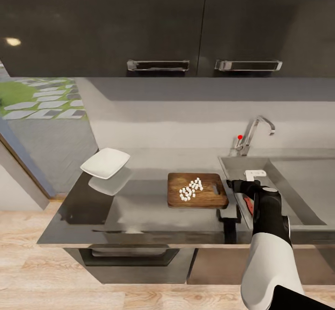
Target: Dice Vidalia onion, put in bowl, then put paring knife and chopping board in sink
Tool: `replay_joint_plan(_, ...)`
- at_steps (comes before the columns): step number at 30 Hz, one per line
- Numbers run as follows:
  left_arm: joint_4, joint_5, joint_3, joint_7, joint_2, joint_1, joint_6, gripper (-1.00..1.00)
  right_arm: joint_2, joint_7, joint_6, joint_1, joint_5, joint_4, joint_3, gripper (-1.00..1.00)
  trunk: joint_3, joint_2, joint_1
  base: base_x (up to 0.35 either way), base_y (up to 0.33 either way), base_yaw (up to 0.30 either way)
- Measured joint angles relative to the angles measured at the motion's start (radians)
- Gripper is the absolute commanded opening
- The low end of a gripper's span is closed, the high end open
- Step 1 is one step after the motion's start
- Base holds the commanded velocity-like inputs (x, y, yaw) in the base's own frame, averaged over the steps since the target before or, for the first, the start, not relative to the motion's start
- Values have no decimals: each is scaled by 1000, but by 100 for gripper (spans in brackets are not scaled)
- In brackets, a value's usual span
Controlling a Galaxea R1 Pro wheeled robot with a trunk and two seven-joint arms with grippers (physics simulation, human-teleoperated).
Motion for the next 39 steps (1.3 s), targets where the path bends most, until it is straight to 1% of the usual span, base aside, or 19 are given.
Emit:
replay_joint_plan(10,0,0,0,0,0,0,0,100,0,-2,-1,0,0,24,1,100,-14,0,0,15,-11,0)
replay_joint_plan(27,0,0,-1,0,0,0,0,100,0,-2,-2,0,0,30,2,100,-41,0,0,0,12,0)
replay_joint_plan(39,1,0,0,0,1,0,0,100,0,-2,-2,0,0,30,2,100,-44,0,0,0,42,0)
